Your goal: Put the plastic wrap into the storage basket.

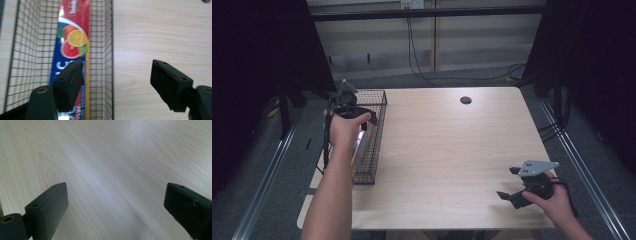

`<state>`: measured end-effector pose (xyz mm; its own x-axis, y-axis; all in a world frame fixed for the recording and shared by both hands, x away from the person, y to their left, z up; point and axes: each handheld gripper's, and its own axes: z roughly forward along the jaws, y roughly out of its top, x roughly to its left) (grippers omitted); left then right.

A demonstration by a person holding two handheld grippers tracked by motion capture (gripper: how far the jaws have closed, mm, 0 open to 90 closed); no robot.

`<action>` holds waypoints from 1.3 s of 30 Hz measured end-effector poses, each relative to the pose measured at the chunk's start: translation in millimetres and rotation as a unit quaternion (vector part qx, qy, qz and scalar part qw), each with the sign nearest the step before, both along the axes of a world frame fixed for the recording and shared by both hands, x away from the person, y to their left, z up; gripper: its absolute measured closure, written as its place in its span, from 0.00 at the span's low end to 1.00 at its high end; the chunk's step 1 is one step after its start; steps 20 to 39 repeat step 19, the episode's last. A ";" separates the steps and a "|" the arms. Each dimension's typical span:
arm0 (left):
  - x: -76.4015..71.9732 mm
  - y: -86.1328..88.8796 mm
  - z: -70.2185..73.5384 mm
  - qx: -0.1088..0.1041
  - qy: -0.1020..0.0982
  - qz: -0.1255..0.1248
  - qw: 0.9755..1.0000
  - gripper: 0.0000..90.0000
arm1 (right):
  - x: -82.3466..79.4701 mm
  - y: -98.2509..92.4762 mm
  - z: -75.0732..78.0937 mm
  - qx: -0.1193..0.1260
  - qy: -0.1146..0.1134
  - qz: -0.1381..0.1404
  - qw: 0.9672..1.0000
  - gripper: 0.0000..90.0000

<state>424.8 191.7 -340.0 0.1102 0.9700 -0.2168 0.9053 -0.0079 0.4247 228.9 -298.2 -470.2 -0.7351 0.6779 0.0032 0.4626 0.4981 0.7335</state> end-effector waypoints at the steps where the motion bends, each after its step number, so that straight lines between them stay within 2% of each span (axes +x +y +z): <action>1: -1.0 -2.9 0.1 -0.001 -0.001 -0.007 1.000 0.29 | -0.3 0.0 0.1 0.000 0.001 -0.001 1.000 0.06; 6: -5.2 -15.9 0.1 -0.021 -0.016 -0.020 0.999 0.27 | -0.1 0.6 -0.4 0.001 0.001 0.002 1.000 0.06; 9: -7.8 -26.1 -2.1 -0.026 -0.023 -0.032 0.999 0.25 | -0.1 0.7 -0.5 0.001 0.000 0.003 1.000 0.06; 10: -9.0 -29.1 -2.7 -0.035 -0.024 -0.035 0.999 0.25 | -0.2 0.6 -0.4 0.001 -0.001 0.002 1.000 0.06; 18: -16.1 -51.2 -7.4 -0.058 -0.045 -0.063 0.995 0.21 | -0.7 0.2 -0.3 -0.002 -0.001 -0.003 1.000 0.06; 39: -16.1 -51.2 -7.4 -0.058 -0.045 -0.063 0.995 0.21 | -0.7 0.1 -0.3 -0.003 -0.002 -0.003 1.000 0.06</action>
